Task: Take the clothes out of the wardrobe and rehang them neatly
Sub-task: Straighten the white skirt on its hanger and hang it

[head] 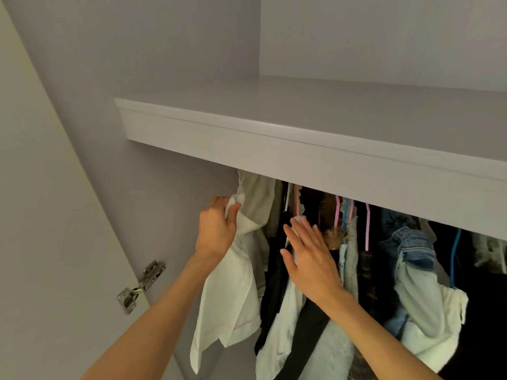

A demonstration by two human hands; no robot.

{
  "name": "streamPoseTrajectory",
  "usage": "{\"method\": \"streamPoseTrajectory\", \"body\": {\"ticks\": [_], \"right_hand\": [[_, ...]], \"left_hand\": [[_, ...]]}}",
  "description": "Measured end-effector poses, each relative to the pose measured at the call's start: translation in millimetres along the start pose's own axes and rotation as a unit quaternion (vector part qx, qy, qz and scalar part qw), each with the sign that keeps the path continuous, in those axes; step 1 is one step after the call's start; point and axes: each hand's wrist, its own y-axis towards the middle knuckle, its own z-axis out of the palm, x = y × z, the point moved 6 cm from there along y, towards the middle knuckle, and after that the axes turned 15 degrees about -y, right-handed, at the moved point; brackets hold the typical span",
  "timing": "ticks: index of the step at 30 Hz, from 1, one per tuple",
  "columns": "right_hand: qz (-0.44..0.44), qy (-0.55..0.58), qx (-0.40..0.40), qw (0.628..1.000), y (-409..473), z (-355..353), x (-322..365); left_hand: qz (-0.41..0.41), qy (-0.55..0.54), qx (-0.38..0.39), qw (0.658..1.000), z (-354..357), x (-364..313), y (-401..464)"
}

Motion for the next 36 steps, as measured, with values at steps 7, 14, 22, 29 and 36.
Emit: {"method": "streamPoseTrajectory", "body": {"ticks": [7, 14, 22, 29, 36], "right_hand": [[0.065, 0.354, 0.041, 0.932, 25.8, -28.7, 61.7], [0.284, 0.610, 0.175, 0.719, 35.8, -6.1, 137.5], [0.345, 0.588, 0.242, 0.691, -19.4, -2.1, 167.6], [0.324, 0.447, 0.290, 0.782, -79.8, -1.7, 138.8], [0.200, 0.319, 0.294, 0.879, -129.4, -10.8, 127.3]], "left_hand": [[0.015, 0.024, 0.020, 0.999, -37.0, 18.5, -55.8], [-0.027, 0.048, 0.026, 0.998, -81.3, 48.8, -117.3], [-0.051, -0.014, 0.114, 0.992, -121.7, 63.3, -171.4], [-0.059, 0.070, 0.148, 0.985, -142.3, 95.2, -198.9], [-0.083, 0.124, 0.197, 0.969, -134.9, 97.1, -240.5]]}}
